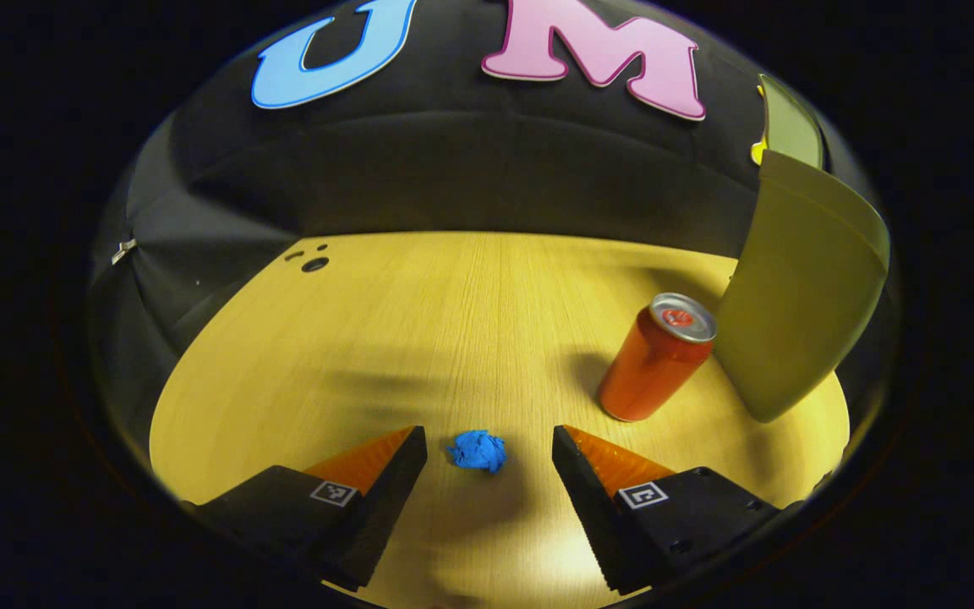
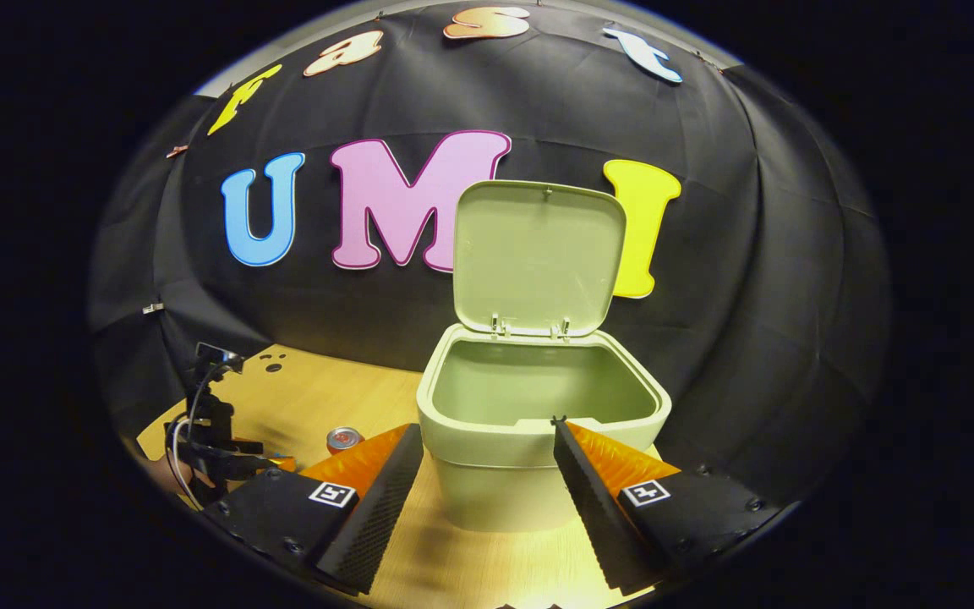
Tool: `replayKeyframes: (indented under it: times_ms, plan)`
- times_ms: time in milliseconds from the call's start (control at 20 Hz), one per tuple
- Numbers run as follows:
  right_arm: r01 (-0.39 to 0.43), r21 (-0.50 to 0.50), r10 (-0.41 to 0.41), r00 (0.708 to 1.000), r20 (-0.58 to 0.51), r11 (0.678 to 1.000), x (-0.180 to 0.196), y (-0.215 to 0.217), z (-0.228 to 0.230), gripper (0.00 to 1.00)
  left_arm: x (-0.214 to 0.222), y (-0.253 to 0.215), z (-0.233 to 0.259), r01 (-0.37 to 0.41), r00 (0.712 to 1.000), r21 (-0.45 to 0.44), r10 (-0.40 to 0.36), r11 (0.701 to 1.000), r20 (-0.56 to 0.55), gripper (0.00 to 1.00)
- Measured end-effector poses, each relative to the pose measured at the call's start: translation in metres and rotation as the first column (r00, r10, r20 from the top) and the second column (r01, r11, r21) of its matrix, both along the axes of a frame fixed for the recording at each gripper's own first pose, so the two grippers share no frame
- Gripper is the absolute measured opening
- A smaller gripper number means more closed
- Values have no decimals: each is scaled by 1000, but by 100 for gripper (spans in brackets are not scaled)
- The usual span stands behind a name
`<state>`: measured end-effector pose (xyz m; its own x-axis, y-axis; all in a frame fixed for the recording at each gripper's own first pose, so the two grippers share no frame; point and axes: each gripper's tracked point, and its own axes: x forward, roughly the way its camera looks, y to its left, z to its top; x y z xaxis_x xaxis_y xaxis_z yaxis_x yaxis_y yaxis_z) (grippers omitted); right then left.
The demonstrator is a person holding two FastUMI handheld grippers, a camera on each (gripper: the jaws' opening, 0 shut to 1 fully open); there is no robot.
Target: Press the lid of the desktop garbage bin to open it, pick up the crumpled paper on the desktop and throw it into the bin, then pick up the pop can on the desktop and drop it into the bin, and finally close the garbage bin lid.
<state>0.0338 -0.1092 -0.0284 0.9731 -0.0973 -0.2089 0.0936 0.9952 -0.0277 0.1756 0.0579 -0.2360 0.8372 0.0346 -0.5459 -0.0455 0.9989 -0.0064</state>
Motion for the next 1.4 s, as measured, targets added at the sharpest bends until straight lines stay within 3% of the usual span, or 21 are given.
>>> replayKeyframes:
  times_ms: [350,600,800,850,1100,1350,1400]
  plan:
    - [-42,13,43,998,-43,999,5,8,-16,98,11,6,-32,-22,997,44,25,999,-74,95]
    - [-91,25,92,993,-73,996,2,15,-22,98,12,3,-35,-43,997,31,45,999,-65,88]
    - [-90,21,91,994,-54,996,-4,18,-16,98,11,5,-36,-34,999,36,35,999,-36,79]
    - [-88,26,89,995,-54,996,-7,20,-16,98,11,5,-36,-32,999,32,33,999,-24,69]
    - [-84,24,85,995,-47,996,-25,32,1,98,11,11,-35,-1,1000,39,2,999,-3,52]
    - [-45,-17,44,999,-18,999,-57,38,21,98,8,10,-32,41,999,21,-41,999,-7,39]
    - [-37,-30,36,999,-17,999,-63,38,21,98,7,10,-32,53,999,16,-53,998,-6,40]
